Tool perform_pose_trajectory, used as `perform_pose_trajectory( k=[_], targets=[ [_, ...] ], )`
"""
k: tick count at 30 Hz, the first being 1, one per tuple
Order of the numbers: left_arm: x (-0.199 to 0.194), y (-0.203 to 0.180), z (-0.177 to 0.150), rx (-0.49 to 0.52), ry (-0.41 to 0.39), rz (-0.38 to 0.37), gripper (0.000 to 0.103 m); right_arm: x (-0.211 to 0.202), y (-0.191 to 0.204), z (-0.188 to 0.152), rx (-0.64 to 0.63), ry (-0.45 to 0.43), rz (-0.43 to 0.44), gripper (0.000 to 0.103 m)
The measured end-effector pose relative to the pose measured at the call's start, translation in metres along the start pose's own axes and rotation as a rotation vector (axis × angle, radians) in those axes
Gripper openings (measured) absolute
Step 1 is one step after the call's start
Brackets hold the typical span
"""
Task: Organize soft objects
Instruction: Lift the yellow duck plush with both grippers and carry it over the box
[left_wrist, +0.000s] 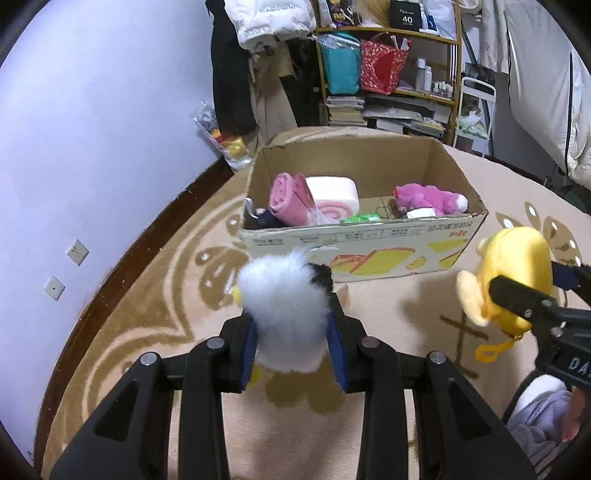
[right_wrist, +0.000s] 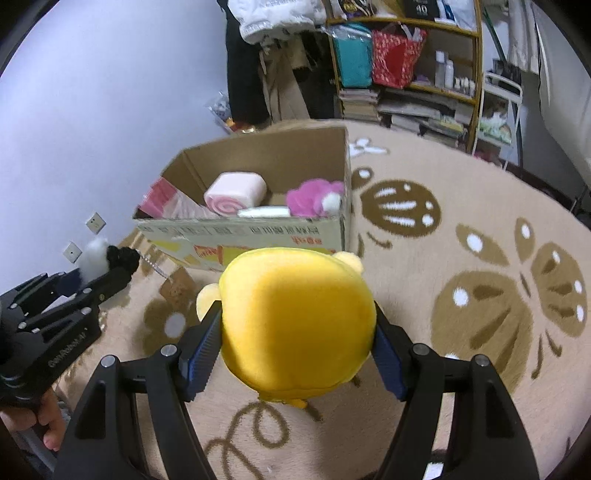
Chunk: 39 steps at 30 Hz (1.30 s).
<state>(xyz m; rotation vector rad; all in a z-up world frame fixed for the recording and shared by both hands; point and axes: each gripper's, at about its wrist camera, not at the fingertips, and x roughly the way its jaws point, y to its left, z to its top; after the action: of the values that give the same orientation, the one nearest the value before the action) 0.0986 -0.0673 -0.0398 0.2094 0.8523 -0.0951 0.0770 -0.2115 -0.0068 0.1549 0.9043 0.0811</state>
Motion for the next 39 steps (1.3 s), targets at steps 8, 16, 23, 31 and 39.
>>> perform_pose_trajectory(
  k=[8, 16, 23, 31, 39],
  targets=[
    [-0.032, 0.008, 0.011, 0.005, -0.105, 0.015, 0.032, -0.029, 0.009, 0.014, -0.033, -0.074, 0.009, 0.077],
    [-0.054, 0.009, 0.037, 0.024, -0.206, 0.019, 0.032, -0.050, 0.015, 0.038, -0.057, -0.139, 0.031, 0.078],
    [-0.051, 0.006, 0.060, 0.040, -0.247, 0.015, 0.032, -0.055, 0.025, 0.063, -0.103, -0.178, 0.021, 0.078],
    [-0.035, 0.010, 0.091, 0.044, -0.272, 0.009, 0.032, -0.042, 0.033, 0.096, -0.171, -0.194, -0.002, 0.078],
    [-0.007, 0.010, 0.115, 0.054, -0.275, 0.009, 0.033, -0.013, 0.031, 0.132, -0.206, -0.204, 0.002, 0.078]
  ],
)
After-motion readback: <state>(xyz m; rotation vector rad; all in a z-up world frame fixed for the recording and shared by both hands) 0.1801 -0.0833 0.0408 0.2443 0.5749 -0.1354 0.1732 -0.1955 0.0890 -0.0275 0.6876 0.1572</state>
